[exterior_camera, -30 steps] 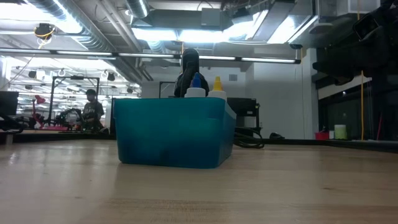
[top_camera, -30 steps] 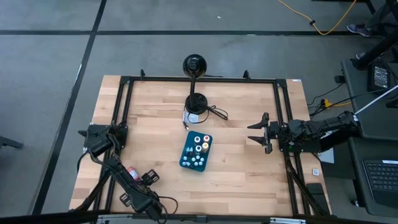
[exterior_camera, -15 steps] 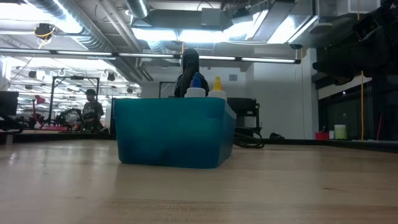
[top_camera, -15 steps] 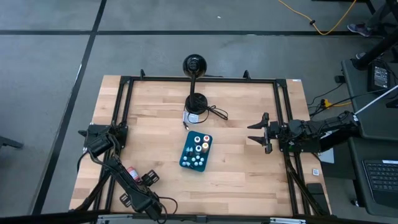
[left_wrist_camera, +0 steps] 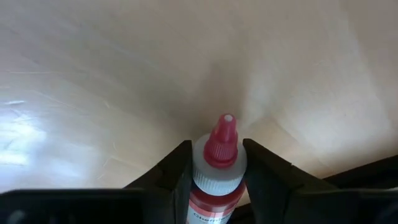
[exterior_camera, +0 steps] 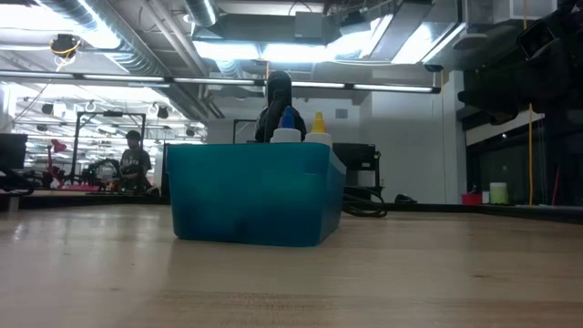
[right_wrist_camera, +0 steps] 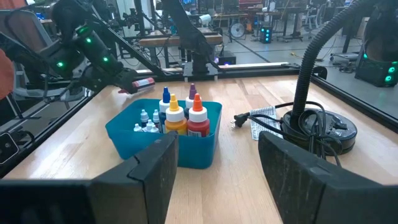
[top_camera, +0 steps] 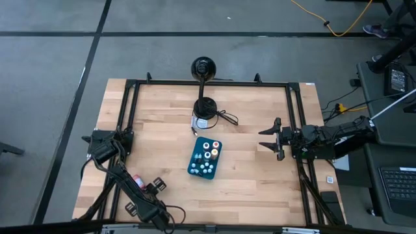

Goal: Pick & Place food coloring
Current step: Put the pink big food coloring bottle into the bin

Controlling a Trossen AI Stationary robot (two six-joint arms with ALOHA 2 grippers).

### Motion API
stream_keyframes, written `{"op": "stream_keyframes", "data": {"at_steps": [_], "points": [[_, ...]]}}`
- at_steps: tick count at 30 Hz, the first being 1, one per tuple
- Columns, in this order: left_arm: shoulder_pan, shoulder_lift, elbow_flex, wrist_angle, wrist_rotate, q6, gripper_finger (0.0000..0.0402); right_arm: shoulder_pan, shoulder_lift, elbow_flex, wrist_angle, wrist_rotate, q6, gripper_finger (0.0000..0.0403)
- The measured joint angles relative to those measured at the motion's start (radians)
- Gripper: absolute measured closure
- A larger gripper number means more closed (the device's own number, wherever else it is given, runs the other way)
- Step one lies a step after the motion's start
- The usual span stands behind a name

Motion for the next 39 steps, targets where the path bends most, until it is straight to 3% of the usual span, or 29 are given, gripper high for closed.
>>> {"op": "stream_keyframes", "data": {"at_steps": [9,14,17,24,29,39], "points": [[0.043,-0.002,0.202,-0.085,-0.09,-0.065,0.0278,0.0,0.0,0.0,0.0,0.0,0.0,0.0179],[0.093,-0.065,0.329,-0.083,-0.227,-0.156,0.0286,0.0,0.0,0.0,0.0,0.0,0.0,0.0179],[0.13,-0.133,0.343,-0.048,-0.315,-0.228,0.0285,0.0,0.0,0.0,0.0,0.0,0.0,0.0179],[0.2,-0.327,0.295,0.054,-0.52,-0.355,0.0286,0.0,0.0,0.0,0.0,0.0,0.0,0.0179],[0.24,-0.433,0.235,0.214,-0.664,-0.375,0.0285,0.0,0.0,0.0,0.0,0.0,0.0,0.0179],[0.325,-0.594,-0.035,0.597,-0.731,-0.323,0.0285,0.0,0.0,0.0,0.0,0.0,0.0,0.0179]]}}
